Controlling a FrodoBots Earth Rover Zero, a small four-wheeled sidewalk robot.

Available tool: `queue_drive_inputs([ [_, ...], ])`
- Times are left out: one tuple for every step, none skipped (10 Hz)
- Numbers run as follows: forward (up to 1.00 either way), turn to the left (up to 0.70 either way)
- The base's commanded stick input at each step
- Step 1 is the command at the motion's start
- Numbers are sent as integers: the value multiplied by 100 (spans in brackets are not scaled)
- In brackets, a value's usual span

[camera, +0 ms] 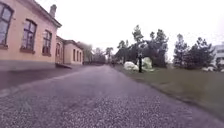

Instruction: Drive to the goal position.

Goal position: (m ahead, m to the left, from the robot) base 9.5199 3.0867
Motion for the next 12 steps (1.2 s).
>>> queue_drive_inputs([
  [100,0],
  [100,0],
  [100,0],
  [100,0],
  [100,0],
  [100,0],
  [100,0],
  [100,0],
  [100,0],
  [100,0],
  [100,0],
  [100,0],
])
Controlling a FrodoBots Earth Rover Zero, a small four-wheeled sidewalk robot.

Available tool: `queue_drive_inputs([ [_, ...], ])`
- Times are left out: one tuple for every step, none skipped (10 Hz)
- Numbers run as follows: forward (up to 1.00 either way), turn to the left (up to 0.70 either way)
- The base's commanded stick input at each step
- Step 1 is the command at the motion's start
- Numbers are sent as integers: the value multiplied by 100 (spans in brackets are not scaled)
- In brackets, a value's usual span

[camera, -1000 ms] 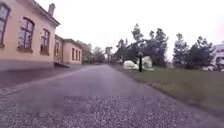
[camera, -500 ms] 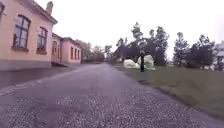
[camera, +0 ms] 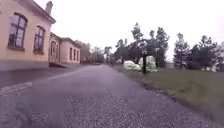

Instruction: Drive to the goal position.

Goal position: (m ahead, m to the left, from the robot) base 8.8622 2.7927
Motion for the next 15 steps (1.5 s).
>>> queue_drive_inputs([
  [100,0],
  [100,0],
  [100,0],
  [100,0],
  [100,0],
  [100,0],
  [100,0],
  [100,0],
  [100,0],
  [100,0],
  [100,0],
  [100,0],
  [100,0],
  [100,0],
  [100,0],
])
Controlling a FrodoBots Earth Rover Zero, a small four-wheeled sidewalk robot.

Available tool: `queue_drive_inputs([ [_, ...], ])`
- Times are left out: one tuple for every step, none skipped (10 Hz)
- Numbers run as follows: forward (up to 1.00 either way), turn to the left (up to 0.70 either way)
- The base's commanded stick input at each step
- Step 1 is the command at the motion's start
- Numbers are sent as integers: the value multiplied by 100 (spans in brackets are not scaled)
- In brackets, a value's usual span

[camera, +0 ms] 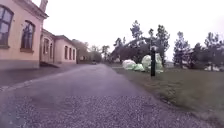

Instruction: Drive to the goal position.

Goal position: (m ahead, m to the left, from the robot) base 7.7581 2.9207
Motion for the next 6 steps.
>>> queue_drive_inputs([
  [100,0],
  [100,0],
  [100,0],
  [100,0],
  [100,0],
  [100,0],
])
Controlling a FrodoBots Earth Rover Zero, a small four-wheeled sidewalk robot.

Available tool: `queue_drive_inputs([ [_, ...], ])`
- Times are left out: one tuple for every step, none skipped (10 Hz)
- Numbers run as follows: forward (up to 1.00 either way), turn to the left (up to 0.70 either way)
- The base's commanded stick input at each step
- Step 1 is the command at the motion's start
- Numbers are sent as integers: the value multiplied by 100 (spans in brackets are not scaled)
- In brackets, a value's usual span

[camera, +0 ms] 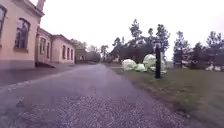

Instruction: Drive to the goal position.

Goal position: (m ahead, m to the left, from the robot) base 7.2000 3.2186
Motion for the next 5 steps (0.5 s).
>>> queue_drive_inputs([
  [100,0],
  [100,0],
  [100,0],
  [100,0],
  [100,0],
])
